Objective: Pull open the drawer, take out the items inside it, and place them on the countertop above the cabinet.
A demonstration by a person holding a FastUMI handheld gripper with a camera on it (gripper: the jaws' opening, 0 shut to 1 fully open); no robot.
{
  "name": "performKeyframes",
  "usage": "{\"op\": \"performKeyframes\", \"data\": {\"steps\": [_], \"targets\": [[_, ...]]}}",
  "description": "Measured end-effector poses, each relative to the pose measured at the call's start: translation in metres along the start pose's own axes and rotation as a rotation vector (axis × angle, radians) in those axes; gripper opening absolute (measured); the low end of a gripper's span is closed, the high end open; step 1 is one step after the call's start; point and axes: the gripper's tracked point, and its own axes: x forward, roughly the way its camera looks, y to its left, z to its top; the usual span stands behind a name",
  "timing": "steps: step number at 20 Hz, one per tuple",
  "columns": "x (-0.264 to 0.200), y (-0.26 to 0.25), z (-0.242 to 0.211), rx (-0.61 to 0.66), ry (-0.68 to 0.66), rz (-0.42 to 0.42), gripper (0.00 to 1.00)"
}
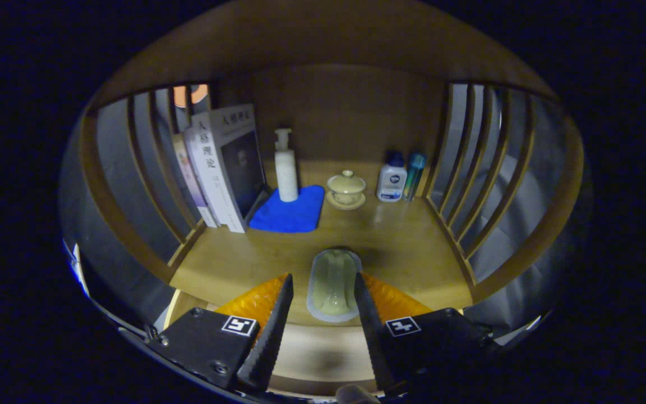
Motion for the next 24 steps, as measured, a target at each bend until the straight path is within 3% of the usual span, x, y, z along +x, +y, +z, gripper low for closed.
{"op": "performKeyframes", "data": {"steps": [3, 5, 6, 11, 16, 24], "targets": [[-0.035, 0.006, -0.006, -0.009, -0.115, 0.013, 0.74], [-0.057, 0.005, -0.013, -0.015, -0.206, 0.011, 0.95], [-0.066, 0.005, -0.021, -0.017, -0.241, 0.009, 0.98], [-0.123, 0.007, -0.058, -0.005, -0.434, 0.039, 0.98], [-0.161, -0.005, -0.111, 0.017, -0.550, -0.009, 0.99], [-0.133, -0.009, -0.220, 0.029, -0.519, -0.060, 0.99]]}}
